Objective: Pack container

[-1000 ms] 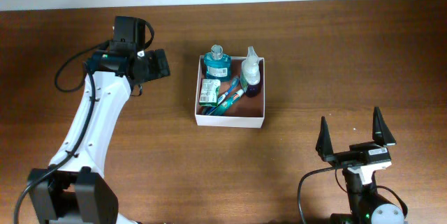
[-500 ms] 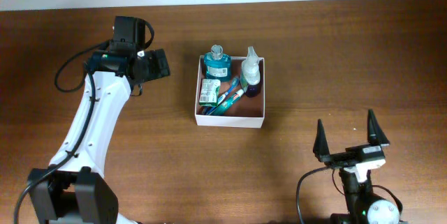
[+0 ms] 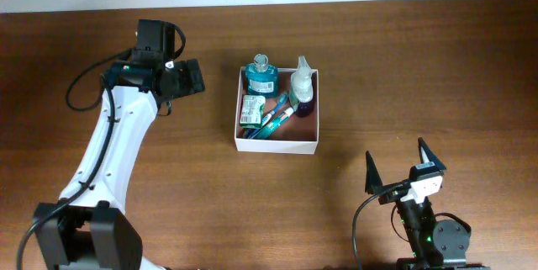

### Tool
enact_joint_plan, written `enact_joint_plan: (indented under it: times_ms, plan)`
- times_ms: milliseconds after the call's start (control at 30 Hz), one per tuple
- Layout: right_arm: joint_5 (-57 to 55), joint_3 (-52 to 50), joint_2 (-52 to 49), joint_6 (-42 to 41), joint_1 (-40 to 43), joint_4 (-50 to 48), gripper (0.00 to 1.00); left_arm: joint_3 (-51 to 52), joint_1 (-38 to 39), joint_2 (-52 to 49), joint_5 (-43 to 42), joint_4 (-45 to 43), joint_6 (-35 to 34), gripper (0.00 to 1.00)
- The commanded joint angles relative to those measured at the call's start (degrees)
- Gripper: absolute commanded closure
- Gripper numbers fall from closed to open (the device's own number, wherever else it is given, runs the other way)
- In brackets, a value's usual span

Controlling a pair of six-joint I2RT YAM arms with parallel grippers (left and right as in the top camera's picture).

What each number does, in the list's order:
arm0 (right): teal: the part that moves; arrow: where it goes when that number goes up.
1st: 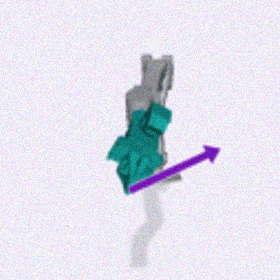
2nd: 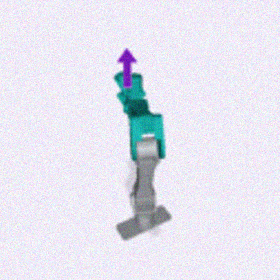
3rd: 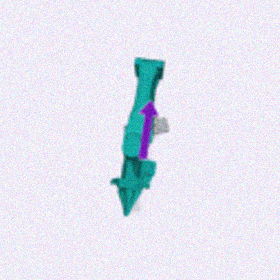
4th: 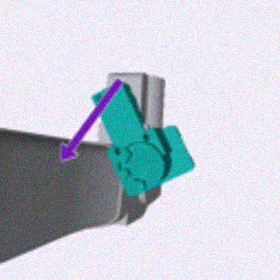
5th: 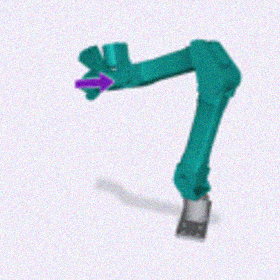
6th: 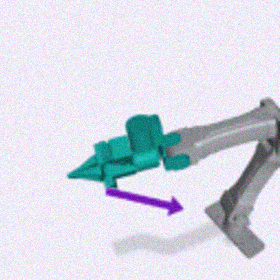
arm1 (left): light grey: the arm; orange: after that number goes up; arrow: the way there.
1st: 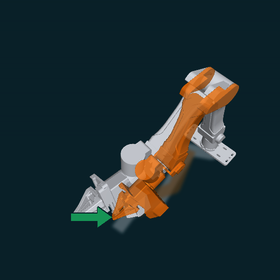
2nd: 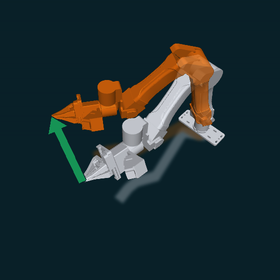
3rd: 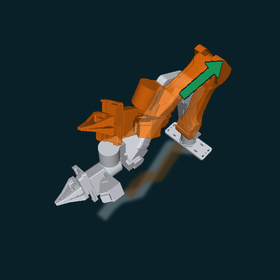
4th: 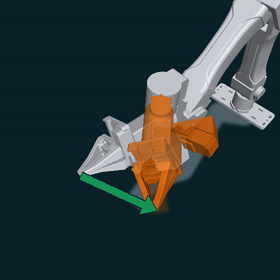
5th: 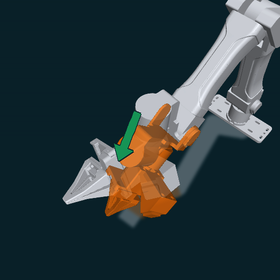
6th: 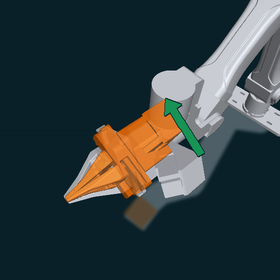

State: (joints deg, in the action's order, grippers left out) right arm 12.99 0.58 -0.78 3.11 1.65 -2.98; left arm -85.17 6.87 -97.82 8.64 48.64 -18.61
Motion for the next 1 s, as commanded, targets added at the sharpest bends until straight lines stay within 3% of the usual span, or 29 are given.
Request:
enact_joint_plan:
  times_ms: [0, 133, 967]
  plan:
    - [-0.70, -0.26, 0.59, -0.02, -0.57, 2.64, 0.01, -0.66, -0.17, 1.09, 0.63, 0.04, 0.42, 0.01]
    - [-0.50, -0.26, 0.59, -0.68, -0.57, 6.43, 0.02, -0.66, -0.17, 1.09, 0.63, 0.04, 0.44, 0.01]
    - [-0.31, -0.26, 0.57, -0.63, -0.57, 6.25, 0.01, -0.66, -0.17, 1.09, 0.63, 0.04, 0.44, 0.01]
